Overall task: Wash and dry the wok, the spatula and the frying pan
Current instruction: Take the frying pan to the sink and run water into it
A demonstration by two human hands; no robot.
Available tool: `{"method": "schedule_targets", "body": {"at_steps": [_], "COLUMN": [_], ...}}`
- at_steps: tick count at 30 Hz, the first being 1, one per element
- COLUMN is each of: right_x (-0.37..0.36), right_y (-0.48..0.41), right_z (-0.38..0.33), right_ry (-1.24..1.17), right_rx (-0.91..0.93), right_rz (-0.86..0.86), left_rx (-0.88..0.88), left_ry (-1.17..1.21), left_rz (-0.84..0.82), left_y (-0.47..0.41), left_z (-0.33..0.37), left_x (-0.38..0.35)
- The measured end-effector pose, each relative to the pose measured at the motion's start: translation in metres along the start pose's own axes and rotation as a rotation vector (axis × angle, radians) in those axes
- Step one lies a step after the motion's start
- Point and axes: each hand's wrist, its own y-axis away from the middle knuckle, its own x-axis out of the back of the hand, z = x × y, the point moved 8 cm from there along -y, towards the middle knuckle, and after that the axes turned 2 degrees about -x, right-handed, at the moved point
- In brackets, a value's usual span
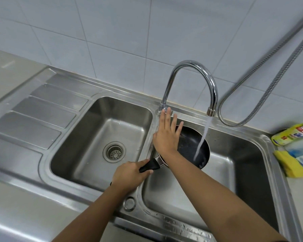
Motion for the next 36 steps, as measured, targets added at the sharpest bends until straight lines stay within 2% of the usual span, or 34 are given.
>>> {"method": "schedule_targets", "body": {"at_steps": [9, 16, 23, 29, 36], "right_x": [0.009, 0.03, 0.046, 0.051, 0.055], "right_y": [-0.015, -0.055, -0.038, 0.027, 0.097], "right_z": [0.003, 0.02, 0.032, 0.102, 0.246], "right_ry": [0.012, -0.012, -0.022, -0.001, 0.007], "right_rx": [-0.017, -0.115, -0.071, -0.173, -0.484], "right_rz": [0.009, -0.004, -0.062, -0.034, -0.073], "left_rx": [-0.003, -0.009, -0.041, -0.066, -0.058], "left_ry": [-0.014, -0.021, -0.053, -0.059, -0.064], "left_rz": [0.004, 0.008, 0.024, 0.023, 0.089], "left_y": [0.001, 0.002, 0.007, 0.014, 0.03], "left_z": [0.001, 0.002, 0.009, 0.015, 0.046], "left_x": [0.0, 0.002, 0.009, 0.011, 0.003]}}
